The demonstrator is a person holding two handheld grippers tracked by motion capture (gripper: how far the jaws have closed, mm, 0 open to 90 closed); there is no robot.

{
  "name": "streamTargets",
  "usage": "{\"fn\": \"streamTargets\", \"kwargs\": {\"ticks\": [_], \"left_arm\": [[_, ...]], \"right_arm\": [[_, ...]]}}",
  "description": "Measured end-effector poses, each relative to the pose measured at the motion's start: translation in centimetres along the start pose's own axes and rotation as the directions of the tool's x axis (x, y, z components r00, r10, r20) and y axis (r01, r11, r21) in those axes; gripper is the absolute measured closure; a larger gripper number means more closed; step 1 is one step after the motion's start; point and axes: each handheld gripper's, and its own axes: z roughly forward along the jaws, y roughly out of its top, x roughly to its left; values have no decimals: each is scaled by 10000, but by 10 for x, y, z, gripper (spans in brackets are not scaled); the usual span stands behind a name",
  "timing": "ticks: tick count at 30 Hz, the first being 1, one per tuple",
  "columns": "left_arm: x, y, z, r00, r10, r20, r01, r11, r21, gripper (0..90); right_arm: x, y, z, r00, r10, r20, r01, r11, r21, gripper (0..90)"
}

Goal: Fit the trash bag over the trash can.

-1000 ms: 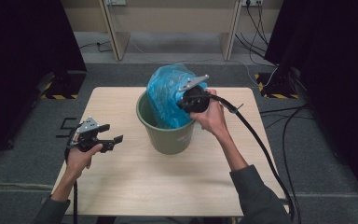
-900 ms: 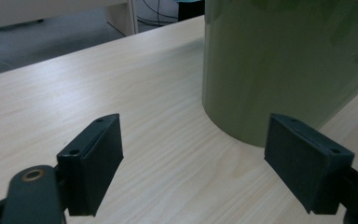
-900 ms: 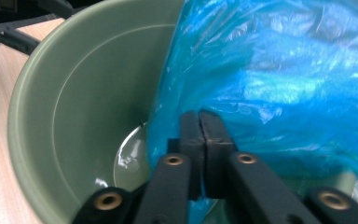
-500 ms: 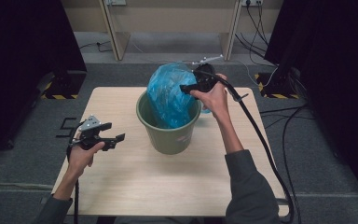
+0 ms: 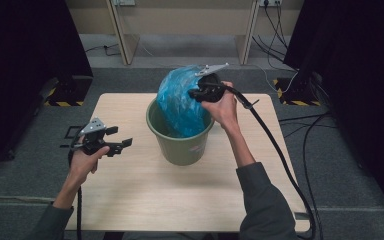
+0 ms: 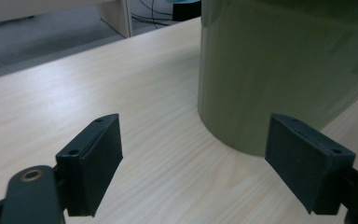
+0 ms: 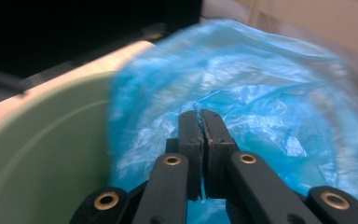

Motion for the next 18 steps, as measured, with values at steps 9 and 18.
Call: {"fn": "streamTargets", "kwargs": {"ticks": [9, 18], "left_arm": [[-11, 59, -4, 9986, 413, 335, -389, 9968, -692, 176], [-23, 84, 10, 9956, 684, 635, -638, 9954, -718, 176]], "right_arm": [[59, -23, -13, 9755, -1811, -1247, 1886, 9807, 512, 854], [27, -8, -45, 9990, 269, 349, -234, 9950, -966, 370]]}}
